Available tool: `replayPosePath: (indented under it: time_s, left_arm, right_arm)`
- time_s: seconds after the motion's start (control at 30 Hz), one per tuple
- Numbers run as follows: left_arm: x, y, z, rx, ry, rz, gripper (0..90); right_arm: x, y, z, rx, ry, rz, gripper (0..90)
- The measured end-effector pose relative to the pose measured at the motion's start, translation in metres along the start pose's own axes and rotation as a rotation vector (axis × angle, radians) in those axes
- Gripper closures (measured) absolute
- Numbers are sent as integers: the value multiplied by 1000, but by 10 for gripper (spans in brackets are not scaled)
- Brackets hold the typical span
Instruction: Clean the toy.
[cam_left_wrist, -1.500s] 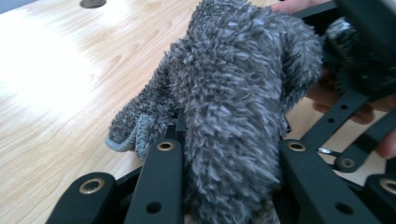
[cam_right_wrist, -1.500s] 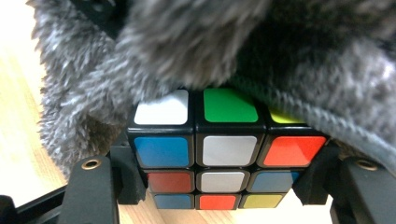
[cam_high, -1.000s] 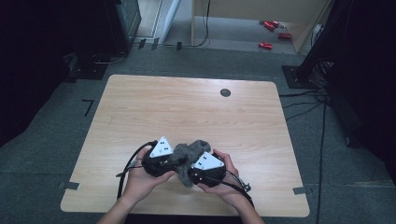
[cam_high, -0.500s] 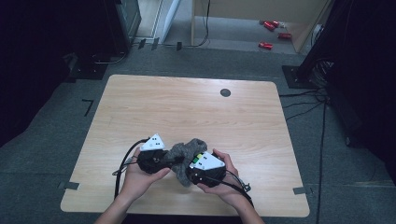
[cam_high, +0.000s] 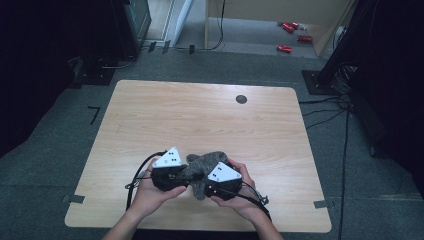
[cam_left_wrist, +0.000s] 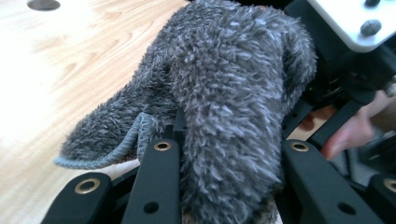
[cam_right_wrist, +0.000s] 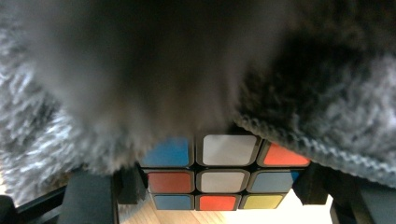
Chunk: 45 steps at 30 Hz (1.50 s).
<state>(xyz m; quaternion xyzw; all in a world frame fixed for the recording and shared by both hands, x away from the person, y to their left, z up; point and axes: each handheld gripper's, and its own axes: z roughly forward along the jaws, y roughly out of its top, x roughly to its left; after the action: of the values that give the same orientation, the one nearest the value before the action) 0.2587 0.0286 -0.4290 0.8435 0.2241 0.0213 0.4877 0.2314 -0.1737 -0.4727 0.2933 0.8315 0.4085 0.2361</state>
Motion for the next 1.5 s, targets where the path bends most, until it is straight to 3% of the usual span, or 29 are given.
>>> replayPosePath:
  time_s: [0.07, 0.13, 0.27, 0.33, 0.4, 0.53, 0.6, 0.67, 0.77, 0.9, 1.0, 1.03, 1.1, 1.2, 1.23, 1.3, 1.37, 1.43, 1.5]
  left_arm:
    - [9, -4, 1, 9, 3, -44, 720]
    - [21, -12, -1, 8, 36, -76, 723]
    - [36, -20, -16, -47, 8, -59, 728]
    - [45, -23, -24, -83, 20, -50, 728]
    - [56, -28, -34, -118, 37, -71, 727]
    - [68, -34, -44, -249, -82, -166, 725]
    - [67, -35, -41, -274, -133, -180, 724]
    - [63, -34, -34, -267, -174, -180, 723]
    - [57, -34, -21, -200, -197, -146, 724]
    - [55, -37, -13, -122, -178, -102, 729]
    - [52, -38, -10, -73, -128, -50, 730]
    - [50, -38, -10, -78, -129, -34, 730]
    - [47, -35, -15, -136, -151, -11, 730]
    - [48, -31, -25, -237, -203, -27, 729]
    - [48, -31, -26, -251, -216, -43, 729]
    - [50, -32, -23, -224, -225, -64, 728]
    - [50, -36, -14, -157, -225, -76, 728]
    - [48, -38, -9, -109, -175, -59, 729]
    - [47, -36, -12, -129, -181, -63, 730]
  right_arm:
    - [0, -2, 0, 6, -7, -5, 348]
    - [0, -5, 0, 17, -10, -10, 348]
    - [-3, -5, -4, -15, 14, -7, 348]
    - [-7, -5, -8, -44, 21, -3, 348]
    - [-12, -6, -13, -72, 16, 11, 348]
    - [-21, -9, -21, -109, 33, 41, 347]
    - [-21, -9, -23, -128, 51, 42, 348]
    - [-18, -7, -23, -150, 76, 31, 348]
    - [-10, -4, -23, -175, 101, 8, 348]
    - [-7, 0, -28, -204, 111, -14, 348]
    - [-9, 0, -32, -230, 121, 3, 348]
    - [-10, 1, -33, -231, 127, 6, 347]
    - [-10, -1, -31, -214, 131, -3, 348]
    - [-9, -4, -27, -184, 119, -21, 348]
    - [-8, -5, -25, -183, 122, -19, 348]
    - [-7, -3, -26, -192, 128, -21, 348]
    - [-5, 0, -28, -205, 135, -28, 348]
    - [-3, 1, -29, -199, 130, -45, 348]
    - [-3, -1, -28, -191, 129, -45, 348]
